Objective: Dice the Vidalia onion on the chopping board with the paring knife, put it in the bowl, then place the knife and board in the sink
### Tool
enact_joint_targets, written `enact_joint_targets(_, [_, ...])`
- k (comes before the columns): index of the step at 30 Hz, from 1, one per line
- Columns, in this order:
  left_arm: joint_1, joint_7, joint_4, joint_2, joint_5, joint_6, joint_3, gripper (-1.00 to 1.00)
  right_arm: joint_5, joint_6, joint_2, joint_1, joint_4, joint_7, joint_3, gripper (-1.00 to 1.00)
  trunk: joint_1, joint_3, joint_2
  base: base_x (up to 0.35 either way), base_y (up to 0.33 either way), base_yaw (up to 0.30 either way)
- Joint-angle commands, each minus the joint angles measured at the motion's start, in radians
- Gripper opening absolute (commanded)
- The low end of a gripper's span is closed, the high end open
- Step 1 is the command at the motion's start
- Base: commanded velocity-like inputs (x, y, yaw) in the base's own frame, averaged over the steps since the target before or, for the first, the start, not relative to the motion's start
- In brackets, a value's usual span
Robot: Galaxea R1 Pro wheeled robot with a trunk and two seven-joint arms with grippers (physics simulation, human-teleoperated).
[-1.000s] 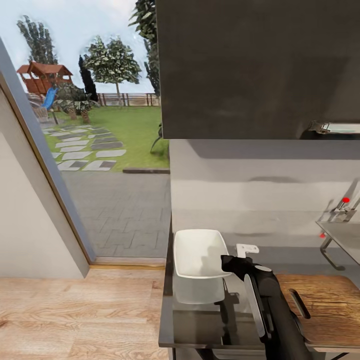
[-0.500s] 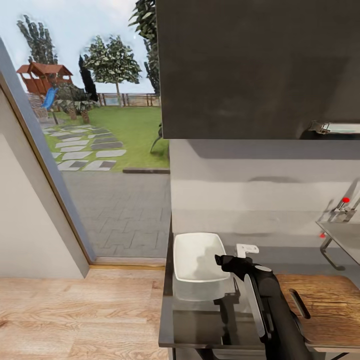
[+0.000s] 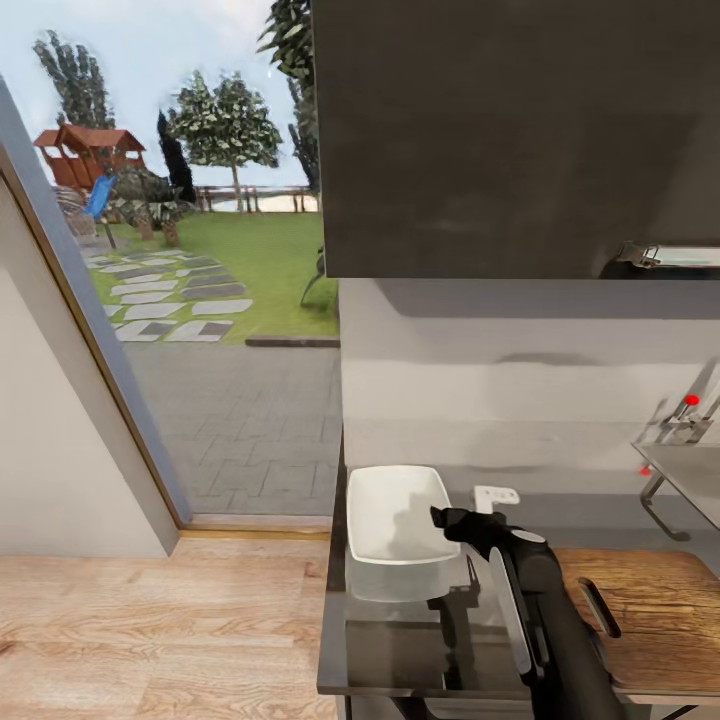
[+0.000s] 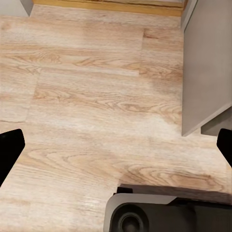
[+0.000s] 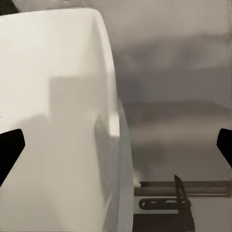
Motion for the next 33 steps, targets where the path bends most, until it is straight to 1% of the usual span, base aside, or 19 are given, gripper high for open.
enact_joint_targets(1, [0.0, 0.0, 0.0, 0.0, 0.007, -0.001, -0.001, 1.0, 0.006, 0.003, 0.0, -0.001, -0.011, 0.007, -0.001, 1.0, 0.001, -0.002, -0.002, 0.0, 0.0, 0.0])
enact_joint_targets(7, [0.0, 0.0, 0.009, 0.0, 0.007, -0.002, -0.001, 1.0, 0.006, -0.002, -0.004, -0.001, -0.077, 0.014, 0.003, 1.0, 0.001, -0.002, -0.002, 0.0, 0.0, 0.0])
enact_joint_targets(13, [0.0, 0.0, 0.012, 0.0, 0.007, -0.003, -0.001, 1.0, 0.006, -0.02, -0.007, -0.001, -0.109, 0.018, 0.006, 1.0, 0.001, -0.002, -0.002, -0.064, 0.0, 0.0])
enact_joint_targets(18, [0.0, 0.0, 0.013, 0.0, 0.007, -0.003, -0.001, 1.0, 0.006, -0.031, -0.009, -0.001, -0.114, 0.033, 0.005, 1.0, 0.001, -0.002, -0.002, -0.282, 0.0, 0.0])
enact_joint_targets(21, [0.0, 0.001, 0.013, 0.0, 0.007, -0.003, -0.001, 1.0, 0.006, -0.033, -0.009, -0.001, -0.115, 0.059, 0.002, 1.0, 0.001, -0.002, -0.002, -0.323, 0.0, 0.0])
enact_joint_targets(25, [0.0, 0.001, 0.013, 0.0, 0.007, -0.003, -0.001, 1.0, 0.006, -0.034, -0.01, -0.001, -0.115, 0.077, 0.0, 1.0, 0.001, -0.002, -0.002, -0.334, 0.0, 0.0])
enact_joint_targets(33, [0.0, 0.001, 0.014, 0.0, 0.007, -0.003, -0.001, 1.0, 0.006, -0.034, -0.01, -0.001, -0.115, 0.079, -0.001, 1.0, 0.001, -0.002, -0.002, -0.317, 0.0, 0.0])
